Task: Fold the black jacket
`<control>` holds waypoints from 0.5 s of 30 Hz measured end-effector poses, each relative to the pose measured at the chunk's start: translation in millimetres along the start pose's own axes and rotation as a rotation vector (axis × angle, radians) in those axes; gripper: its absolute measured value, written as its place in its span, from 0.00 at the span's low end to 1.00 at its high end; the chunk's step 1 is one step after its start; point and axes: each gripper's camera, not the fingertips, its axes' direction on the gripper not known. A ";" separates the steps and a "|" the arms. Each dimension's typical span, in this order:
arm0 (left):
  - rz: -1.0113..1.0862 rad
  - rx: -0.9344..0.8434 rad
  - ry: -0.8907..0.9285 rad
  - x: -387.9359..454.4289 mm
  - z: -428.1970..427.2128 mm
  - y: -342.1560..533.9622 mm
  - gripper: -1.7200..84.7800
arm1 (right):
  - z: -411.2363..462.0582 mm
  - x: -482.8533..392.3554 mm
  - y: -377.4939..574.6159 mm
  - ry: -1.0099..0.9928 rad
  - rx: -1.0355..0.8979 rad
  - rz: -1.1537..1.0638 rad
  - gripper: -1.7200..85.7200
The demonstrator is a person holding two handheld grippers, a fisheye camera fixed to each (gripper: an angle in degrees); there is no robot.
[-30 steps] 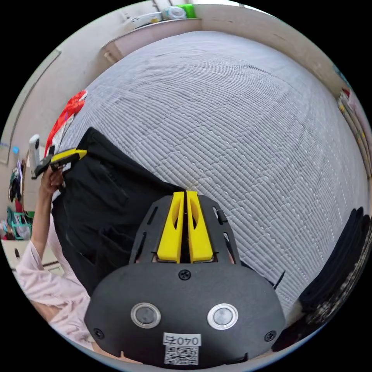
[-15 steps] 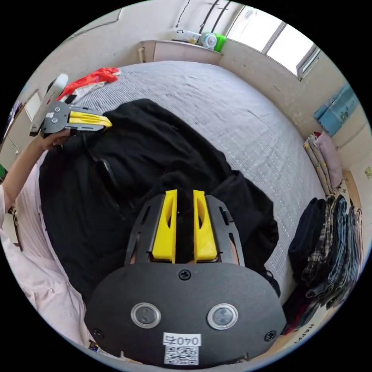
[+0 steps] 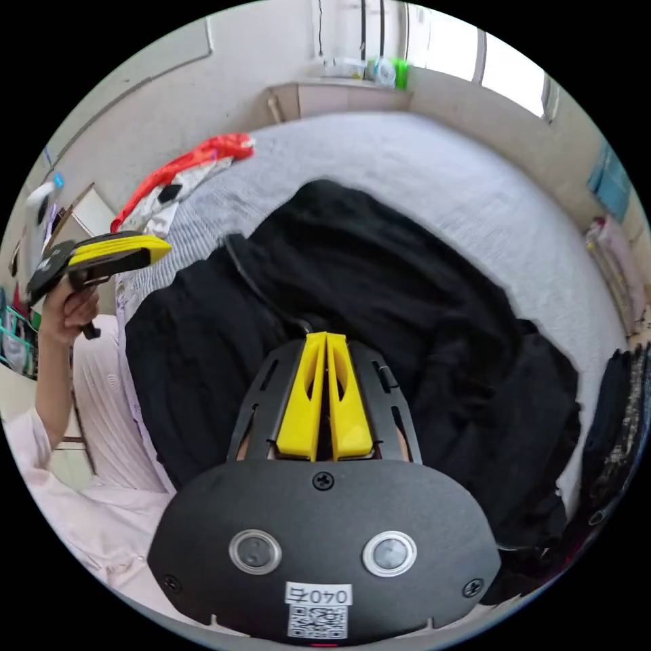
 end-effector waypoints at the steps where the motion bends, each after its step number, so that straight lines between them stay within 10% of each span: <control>1: 0.003 -0.001 -0.007 4.7 0.1 5.8 0.01 | 35.5 -3.5 0.5 -0.039 -0.129 0.051 0.01; 9: 0.244 -0.033 0.224 88.2 -17.3 57.4 0.01 | -48.1 -48.2 88.1 -0.004 0.102 -0.009 0.01; 15: 0.426 -0.125 0.131 163.7 6.5 82.4 0.01 | -12.2 -102.7 203.9 0.085 -0.144 -0.077 0.01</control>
